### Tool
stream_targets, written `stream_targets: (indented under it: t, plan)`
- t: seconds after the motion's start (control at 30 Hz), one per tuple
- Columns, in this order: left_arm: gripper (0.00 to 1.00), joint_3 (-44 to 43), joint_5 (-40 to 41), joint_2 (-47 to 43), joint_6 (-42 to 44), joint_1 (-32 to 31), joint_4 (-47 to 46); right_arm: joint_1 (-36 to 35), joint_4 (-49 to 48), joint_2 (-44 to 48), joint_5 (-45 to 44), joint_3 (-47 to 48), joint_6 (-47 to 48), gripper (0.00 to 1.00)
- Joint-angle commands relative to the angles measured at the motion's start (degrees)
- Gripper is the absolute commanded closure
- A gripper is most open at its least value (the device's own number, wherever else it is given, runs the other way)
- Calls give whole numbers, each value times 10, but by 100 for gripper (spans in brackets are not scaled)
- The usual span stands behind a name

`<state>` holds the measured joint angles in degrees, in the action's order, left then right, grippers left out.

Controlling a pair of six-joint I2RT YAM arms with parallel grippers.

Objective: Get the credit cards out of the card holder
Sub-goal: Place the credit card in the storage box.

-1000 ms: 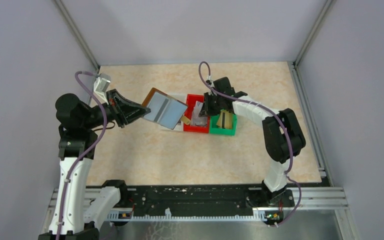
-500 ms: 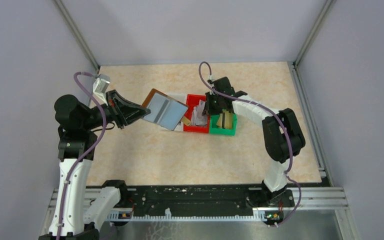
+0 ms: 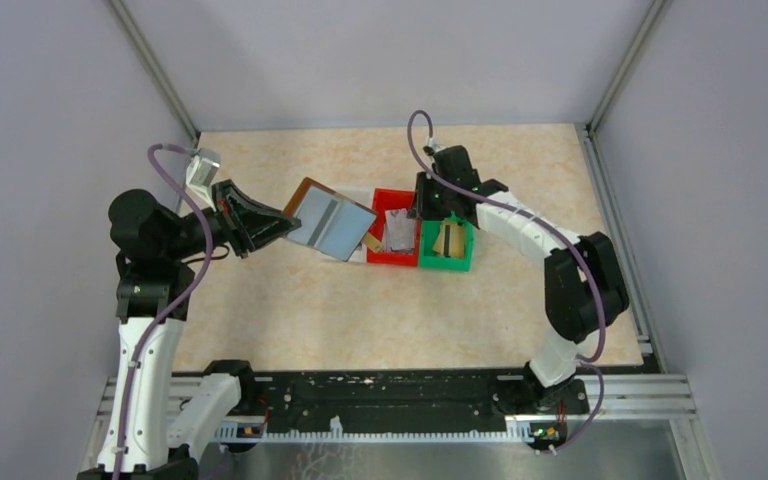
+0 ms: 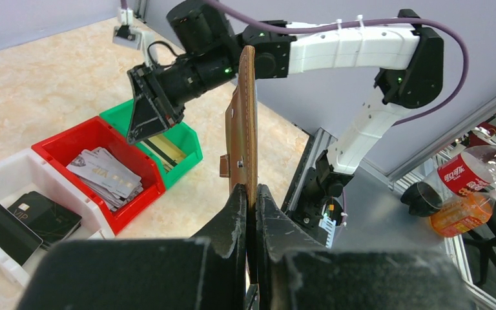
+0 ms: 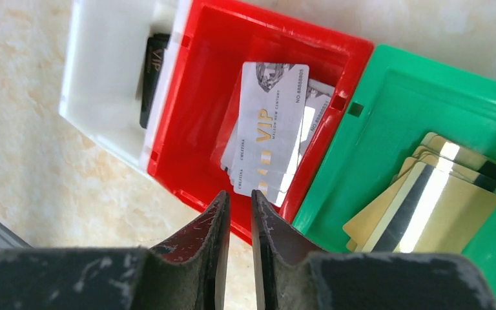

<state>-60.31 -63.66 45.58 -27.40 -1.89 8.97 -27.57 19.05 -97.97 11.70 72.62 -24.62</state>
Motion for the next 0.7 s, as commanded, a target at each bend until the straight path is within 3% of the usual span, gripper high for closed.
stream_targets:
  t: [0.0,0.13,0.23,0.33,0.57,0.67]
  plan:
    - [100,-25,-9,-8,-5,-1,-19,4,-16,65,-41,-3,-8,82]
    - [100,-27,-9,-7,-5,-1,-19,4,-24,120,-43,-15,-20,75]
    - [100,-27,-11,-5,-8,-1,-19,4,-61,185,-2,-34,-39,52]
    - [100,-21,-24,-3,-14,-1,-26,4,-126,251,66,-48,-67,36]
    - [100,-13,-61,-4,-20,-1,-33,0,-264,304,238,-62,-184,17]
    - [100,-13,-68,-4,-22,-1,-37,-21,-331,318,269,-90,-228,16]
